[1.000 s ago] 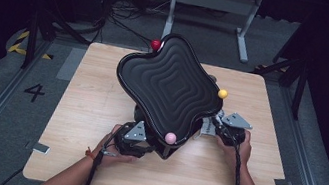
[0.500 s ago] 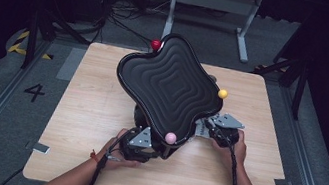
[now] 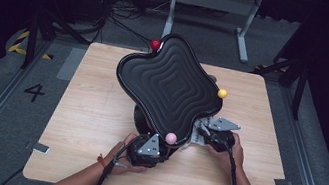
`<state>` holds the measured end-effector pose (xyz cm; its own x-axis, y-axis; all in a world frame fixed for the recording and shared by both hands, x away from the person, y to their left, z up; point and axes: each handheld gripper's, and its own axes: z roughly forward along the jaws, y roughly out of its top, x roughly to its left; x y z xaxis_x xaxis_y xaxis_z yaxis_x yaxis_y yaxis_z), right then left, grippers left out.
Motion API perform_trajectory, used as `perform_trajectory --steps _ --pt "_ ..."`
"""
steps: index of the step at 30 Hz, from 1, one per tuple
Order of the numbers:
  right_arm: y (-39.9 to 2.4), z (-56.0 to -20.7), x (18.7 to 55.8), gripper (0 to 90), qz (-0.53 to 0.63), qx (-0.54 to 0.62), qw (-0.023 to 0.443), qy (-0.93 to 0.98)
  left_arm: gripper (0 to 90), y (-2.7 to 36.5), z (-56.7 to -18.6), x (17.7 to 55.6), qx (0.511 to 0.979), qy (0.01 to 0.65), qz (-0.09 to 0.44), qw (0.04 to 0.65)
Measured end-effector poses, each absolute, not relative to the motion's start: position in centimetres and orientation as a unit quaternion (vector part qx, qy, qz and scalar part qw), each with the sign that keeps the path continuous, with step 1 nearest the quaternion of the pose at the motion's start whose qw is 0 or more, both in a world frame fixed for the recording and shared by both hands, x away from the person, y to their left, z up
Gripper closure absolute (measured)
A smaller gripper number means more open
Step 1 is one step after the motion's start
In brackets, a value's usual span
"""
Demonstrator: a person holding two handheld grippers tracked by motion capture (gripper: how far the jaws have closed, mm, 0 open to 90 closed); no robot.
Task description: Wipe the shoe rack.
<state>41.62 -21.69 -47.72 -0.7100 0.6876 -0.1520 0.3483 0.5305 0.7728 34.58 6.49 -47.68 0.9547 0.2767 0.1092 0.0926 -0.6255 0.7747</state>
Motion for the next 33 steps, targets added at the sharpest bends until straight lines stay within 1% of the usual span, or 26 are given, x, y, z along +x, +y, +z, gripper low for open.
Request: perform_trajectory --steps 1,4,12,15,22,24,25,29,33 --pt "-21.7 -47.7 41.4 78.3 0.375 0.301 0.222 0.848 70.3 6.5 -47.6 34.8 0.895 0.1 0.109 0.421" --pt "-21.6 -47.6 40.8 78.0 0.375 0.29 0.212 0.854 70.8 6.2 -47.5 34.8 0.896 0.096 0.109 0.42" --pt "-21.0 -47.9 40.4 77.9 0.384 0.277 0.188 0.86 70.9 5.4 -47.4 35.0 0.895 0.096 0.111 0.42" --pt "-20.8 -48.1 40.4 78.8 0.387 0.281 0.19 0.857 70.7 5.4 -47.3 35.1 0.898 0.095 0.116 0.413" --pt "-19.6 -48.4 40.6 79.9 0.379 0.275 0.215 0.857 70.6 4.8 -47.4 35.4 0.894 0.104 0.124 0.417" --pt "-19.3 -48.4 41.0 80.0 0.381 0.281 0.211 0.855 70.4 4.3 -47.4 35.4 0.894 0.101 0.131 0.417" --pt "-19.1 -48.4 41.1 80.0 0.38 0.281 0.214 0.855 70.0 4.0 -47.4 35.4 0.894 0.097 0.143 0.414" --pt "-19.0 -48.4 41.4 79.8 0.381 0.29 0.215 0.851 69.0 3.2 -47.4 35.3 0.892 0.093 0.152 0.414" --pt "-19.2 -48.4 41.4 79.4 0.383 0.294 0.212 0.85 68.7 3.5 -47.4 35.2 0.892 0.096 0.15 0.416"
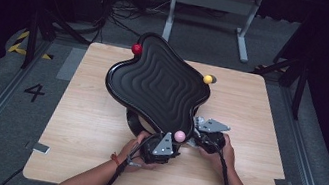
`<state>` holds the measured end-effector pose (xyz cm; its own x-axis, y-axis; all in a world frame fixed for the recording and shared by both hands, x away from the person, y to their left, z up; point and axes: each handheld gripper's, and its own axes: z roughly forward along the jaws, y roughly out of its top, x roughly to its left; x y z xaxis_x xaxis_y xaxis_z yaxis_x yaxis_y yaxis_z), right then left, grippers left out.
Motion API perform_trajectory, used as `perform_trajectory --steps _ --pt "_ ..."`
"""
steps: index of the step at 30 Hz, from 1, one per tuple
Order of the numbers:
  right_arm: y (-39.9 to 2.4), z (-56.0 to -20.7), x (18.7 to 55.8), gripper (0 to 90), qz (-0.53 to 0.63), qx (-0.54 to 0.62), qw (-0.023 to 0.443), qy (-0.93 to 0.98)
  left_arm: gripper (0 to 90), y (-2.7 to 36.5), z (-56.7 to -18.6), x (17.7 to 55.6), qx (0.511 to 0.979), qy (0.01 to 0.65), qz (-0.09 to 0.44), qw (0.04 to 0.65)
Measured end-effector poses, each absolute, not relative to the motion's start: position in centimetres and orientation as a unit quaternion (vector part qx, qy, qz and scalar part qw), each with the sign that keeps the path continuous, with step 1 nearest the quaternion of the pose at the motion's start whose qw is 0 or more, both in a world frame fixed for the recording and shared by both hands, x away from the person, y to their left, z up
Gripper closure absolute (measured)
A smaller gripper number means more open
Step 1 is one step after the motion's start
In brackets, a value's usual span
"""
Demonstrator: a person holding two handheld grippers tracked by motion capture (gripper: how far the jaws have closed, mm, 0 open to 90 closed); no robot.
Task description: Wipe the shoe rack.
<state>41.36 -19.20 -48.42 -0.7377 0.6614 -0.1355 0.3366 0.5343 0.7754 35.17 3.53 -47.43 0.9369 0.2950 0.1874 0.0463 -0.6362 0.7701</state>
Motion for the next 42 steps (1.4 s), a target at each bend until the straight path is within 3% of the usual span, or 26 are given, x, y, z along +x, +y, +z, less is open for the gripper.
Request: perform_trajectory --steps 13,26,42 --pt "-19.7 -48.4 41.2 78.9 0.387 0.294 0.207 0.849 54.7 11.0 -46.6 33.4 0.89 0.128 0.154 0.41" --pt "-19.9 -48.4 41.1 78.7 0.387 0.296 0.206 0.849 42.5 21.6 -46.9 37.8 0.854 0.281 0.138 0.416" --pt "-19.8 -48.4 41.0 78.6 0.387 0.294 0.209 0.849 38.3 22.5 -46.7 43.8 0.835 0.319 0.166 0.417"
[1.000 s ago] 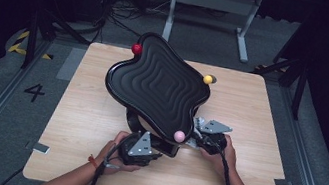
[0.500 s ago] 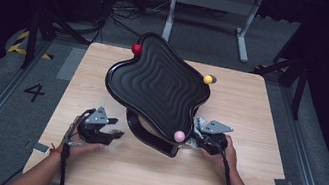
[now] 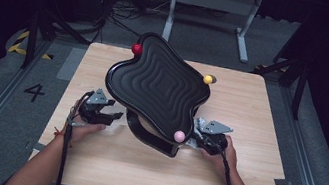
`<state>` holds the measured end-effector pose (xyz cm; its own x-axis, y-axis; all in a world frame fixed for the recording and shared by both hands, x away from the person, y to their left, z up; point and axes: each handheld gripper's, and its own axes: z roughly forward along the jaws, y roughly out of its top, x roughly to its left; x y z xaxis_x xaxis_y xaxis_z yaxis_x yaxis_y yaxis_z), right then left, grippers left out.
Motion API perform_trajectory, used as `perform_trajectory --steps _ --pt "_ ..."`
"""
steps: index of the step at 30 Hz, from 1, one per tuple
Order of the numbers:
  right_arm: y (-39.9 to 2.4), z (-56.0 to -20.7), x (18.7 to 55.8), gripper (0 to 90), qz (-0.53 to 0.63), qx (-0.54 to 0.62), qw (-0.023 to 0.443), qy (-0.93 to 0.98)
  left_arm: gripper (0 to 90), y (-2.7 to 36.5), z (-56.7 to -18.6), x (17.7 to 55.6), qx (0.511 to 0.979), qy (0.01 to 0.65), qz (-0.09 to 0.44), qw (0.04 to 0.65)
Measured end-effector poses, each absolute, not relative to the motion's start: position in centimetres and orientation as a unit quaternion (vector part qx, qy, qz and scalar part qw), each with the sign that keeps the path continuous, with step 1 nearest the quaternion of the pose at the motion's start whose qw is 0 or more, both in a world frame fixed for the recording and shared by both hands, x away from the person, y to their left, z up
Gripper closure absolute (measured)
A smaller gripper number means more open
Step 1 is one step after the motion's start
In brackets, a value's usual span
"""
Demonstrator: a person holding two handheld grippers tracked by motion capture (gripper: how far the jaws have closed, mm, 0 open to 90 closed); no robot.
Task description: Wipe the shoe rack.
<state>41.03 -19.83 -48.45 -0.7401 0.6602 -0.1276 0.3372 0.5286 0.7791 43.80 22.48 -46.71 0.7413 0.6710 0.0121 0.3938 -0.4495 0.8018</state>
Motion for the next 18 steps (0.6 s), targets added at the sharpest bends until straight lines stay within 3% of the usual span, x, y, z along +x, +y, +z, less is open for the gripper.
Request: perform_trajectory --steps 18 --pt "-19.8 -48.5 40.9 78.6 0.385 0.29 0.213 0.85 38.3 20.1 -47.1 49.1 0.818 0.348 0.172 0.424"
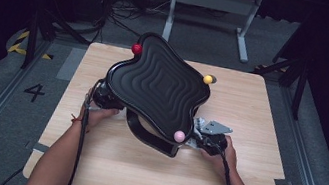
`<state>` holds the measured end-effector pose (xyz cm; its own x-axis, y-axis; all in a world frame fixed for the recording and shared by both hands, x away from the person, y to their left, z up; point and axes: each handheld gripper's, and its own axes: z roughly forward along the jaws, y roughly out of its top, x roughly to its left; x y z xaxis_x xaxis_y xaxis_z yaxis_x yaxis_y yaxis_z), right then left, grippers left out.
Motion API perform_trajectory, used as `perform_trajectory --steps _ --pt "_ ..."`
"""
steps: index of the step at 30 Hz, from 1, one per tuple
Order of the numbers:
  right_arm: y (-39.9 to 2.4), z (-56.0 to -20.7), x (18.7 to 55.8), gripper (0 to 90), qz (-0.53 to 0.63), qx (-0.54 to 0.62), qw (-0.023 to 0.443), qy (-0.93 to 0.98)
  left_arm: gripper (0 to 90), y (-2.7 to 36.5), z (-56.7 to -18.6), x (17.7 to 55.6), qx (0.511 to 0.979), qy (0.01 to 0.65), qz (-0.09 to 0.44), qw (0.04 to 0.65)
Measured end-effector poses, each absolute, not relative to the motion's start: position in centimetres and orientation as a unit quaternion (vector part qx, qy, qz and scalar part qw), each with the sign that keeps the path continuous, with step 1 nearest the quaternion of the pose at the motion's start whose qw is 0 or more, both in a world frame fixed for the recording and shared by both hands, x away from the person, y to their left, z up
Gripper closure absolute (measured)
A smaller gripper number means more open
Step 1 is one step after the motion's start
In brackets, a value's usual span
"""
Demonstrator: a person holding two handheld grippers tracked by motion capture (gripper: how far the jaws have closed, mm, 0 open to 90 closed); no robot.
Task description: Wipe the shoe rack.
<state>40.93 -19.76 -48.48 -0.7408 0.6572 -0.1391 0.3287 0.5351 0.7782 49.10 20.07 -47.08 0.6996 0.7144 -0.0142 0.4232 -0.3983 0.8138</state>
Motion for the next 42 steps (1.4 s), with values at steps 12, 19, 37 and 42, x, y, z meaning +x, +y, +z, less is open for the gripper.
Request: perform_trajectory --steps 12,19,37,42 --pt "-19.8 -48.5 40.9 78.7 0.386 0.288 0.212 0.851 42.7 18.7 -47.4 50.9 0.81 0.371 0.169 0.422" --pt "-19.8 -48.5 40.8 78.7 0.385 0.287 0.212 0.851 49.4 18.3 -47.5 51.7 0.806 0.377 0.169 0.423" --pt "-20.3 -47.2 38.2 79.3 0.375 0.256 0.177 0.873 74.9 17.6 -47.1 50.6 0.819 0.361 0.179 0.409" --pt "-20.4 -46.4 34.5 79.3 0.368 0.215 0.159 0.89 74.9 17.4 -47.1 50.3 0.815 0.372 0.184 0.403"
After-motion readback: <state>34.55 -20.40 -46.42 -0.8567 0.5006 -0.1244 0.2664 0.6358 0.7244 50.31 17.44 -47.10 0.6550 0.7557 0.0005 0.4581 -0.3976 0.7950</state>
